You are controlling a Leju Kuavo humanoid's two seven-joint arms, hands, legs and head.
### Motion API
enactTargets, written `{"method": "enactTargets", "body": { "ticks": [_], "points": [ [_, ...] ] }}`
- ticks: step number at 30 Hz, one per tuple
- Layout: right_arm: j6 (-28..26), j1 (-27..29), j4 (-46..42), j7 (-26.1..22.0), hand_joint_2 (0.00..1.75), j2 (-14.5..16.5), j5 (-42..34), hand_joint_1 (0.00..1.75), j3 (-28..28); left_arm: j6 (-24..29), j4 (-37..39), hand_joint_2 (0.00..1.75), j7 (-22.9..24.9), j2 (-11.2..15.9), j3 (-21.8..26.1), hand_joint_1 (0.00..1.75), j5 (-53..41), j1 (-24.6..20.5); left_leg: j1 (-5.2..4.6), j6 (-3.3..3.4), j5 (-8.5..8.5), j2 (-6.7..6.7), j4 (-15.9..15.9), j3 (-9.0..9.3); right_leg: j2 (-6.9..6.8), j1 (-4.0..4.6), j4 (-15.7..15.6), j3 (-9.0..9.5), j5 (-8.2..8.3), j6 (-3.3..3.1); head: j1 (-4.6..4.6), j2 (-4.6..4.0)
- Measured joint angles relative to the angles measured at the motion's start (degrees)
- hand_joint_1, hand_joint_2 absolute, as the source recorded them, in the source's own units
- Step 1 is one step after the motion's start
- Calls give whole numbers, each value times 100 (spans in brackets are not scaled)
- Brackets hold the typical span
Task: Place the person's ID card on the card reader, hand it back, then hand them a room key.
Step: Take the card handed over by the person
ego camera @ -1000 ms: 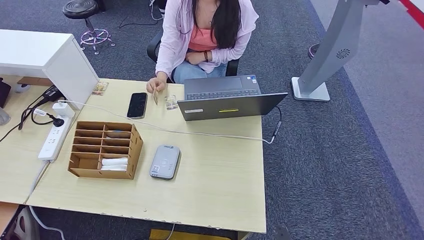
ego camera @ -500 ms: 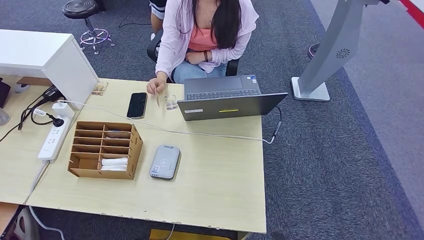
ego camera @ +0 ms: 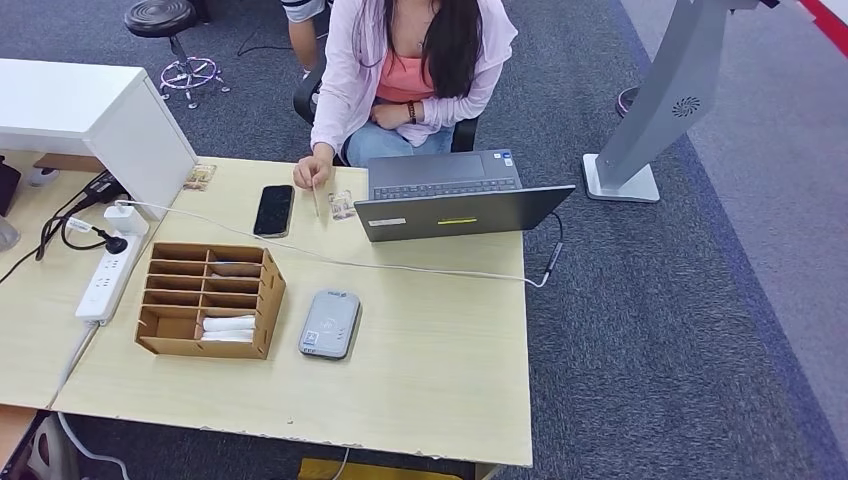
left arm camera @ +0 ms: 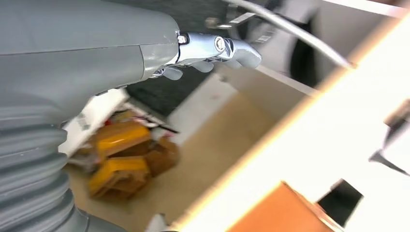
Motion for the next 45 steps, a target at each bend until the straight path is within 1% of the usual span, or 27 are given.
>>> {"method": "enactTargets", "body": {
  "ticks": [4, 7, 10, 15, 27, 29, 33, 37, 45],
  "points": [
    [78, 3, 20, 137, 0, 0, 203, 0, -1, 149, -798, 175, 19, 18, -82, 0, -108, -90, 0, -1, 2, 1, 0, 3, 1, 0, 0, -5, 0, -1, -1, 0],
    [136, 2, 32, 211, 0, 0, 358, 0, -1, 396, -1243, 175, 61, 63, -266, 0, -293, -292, 0, -2, 5, 1, 0, 6, 1, 0, 1, -5, 2, -2, 0, 0],
    [199, 3, 38, 268, 0, 0, 515, 0, 0, 701, -1539, 175, 130, 131, -515, 0, -536, -573, 1, -5, 11, 2, 0, 7, 2, 0, 2, 0, 11, -8, 1, 0],
    [294, 1, 56, 343, 0, 0, 753, 0, 1, 1222, -1827, 175, 292, 264, -1015, 0, -1034, -1087, 0, -3, 19, 4, 1, 6, 6, -1, 2, 1, 20, -8, 0, 0],
    [465, -3, 64, 404, 0, -2, 1181, 0, 2, 2204, -1864, 175, 833, 559, -2151, 0, -2728, -2197, 0, -3, 22, 9, 3, 5, 14, 0, 3, -2, 23, -8, 0, 0],
    [483, -4, 65, 404, 0, -2, 1229, 0, 3, 2316, -1849, 175, 903, 591, -2279, 0, -2953, -2322, 0, -2, 22, 9, 3, 5, 14, 0, 3, -2, 23, -8, 1, 0],
    [489, -4, 65, 407, 0, -4, 1270, 0, 5, 2414, -1824, 175, 963, 621, -2389, 0, -3154, -2436, 0, -2, 22, 9, 3, 5, 14, 0, 3, -3, 23, -8, 1, 0],
    [569, -8, 69, 435, 0, -21, 1466, 0, 16, 2874, -1686, 175, 1243, 778, -2963, 0, -4125, -2950, 0, -2, 22, 10, 3, 4, 15, 0, 4, -3, 24, -8, 1, -1],
    [664, -15, 82, 466, 0, -41, 1737, 0, 20, 3484, -1444, 175, 1612, 1002, -3631, 0, -5417, -3608, 0, -3, 23, 12, 5, 4, 15, 0, 5, -4, 24, -7, 0, 0]
  ]
}}
